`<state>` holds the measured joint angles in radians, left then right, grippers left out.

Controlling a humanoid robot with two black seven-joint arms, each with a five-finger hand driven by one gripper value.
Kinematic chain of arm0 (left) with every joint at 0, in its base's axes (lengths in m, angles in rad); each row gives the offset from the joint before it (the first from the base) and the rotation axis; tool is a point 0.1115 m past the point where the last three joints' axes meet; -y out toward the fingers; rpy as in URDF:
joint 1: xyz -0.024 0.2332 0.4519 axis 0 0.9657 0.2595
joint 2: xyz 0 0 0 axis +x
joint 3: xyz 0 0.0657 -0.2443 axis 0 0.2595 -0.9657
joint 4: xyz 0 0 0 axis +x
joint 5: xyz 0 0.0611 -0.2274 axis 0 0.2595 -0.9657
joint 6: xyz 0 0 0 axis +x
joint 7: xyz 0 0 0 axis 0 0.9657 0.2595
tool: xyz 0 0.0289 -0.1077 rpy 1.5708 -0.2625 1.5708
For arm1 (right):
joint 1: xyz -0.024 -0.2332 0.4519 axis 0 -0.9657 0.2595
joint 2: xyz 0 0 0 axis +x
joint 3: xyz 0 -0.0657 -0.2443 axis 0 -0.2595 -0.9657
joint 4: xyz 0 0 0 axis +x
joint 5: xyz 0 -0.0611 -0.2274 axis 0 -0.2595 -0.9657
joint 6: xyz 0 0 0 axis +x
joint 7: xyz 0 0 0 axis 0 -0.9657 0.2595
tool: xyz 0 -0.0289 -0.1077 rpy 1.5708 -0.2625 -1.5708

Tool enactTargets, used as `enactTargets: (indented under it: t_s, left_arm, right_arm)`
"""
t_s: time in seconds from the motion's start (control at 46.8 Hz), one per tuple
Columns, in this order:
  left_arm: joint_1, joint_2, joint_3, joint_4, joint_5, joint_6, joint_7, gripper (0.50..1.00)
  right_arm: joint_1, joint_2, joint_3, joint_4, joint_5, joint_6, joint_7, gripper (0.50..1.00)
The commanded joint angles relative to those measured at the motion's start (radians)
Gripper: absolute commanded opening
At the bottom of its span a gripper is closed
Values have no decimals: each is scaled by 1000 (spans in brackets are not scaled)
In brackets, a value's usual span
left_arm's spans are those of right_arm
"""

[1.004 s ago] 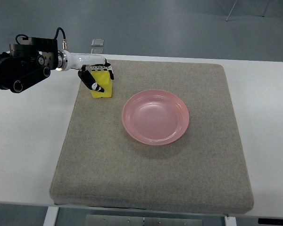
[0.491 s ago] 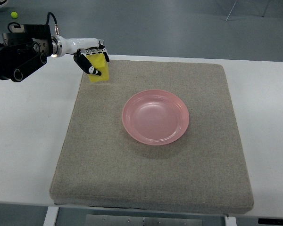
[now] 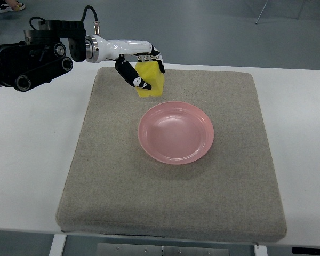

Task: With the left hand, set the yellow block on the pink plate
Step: 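Lift the yellow block and carry it over the pink plate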

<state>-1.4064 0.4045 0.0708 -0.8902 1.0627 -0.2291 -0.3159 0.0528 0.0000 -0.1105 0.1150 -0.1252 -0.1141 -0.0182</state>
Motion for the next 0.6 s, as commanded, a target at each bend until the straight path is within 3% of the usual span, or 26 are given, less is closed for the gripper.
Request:
enactTargets:
  t_s: [0.0,0.235,0.577]
  left_arm:
    - [0,0,1,-44,5,-1,0,500]
    - [6,-3,9,-122,51,-2,1,500]
    - [21,-15,17,-125,137,-16,1,500]
  right_arm:
    - [-1,0,0,0,1,1,0,924]
    - [-1,0,0,0,1,1,0,924]
    - [-1,0,0,0,1,1,0,924]
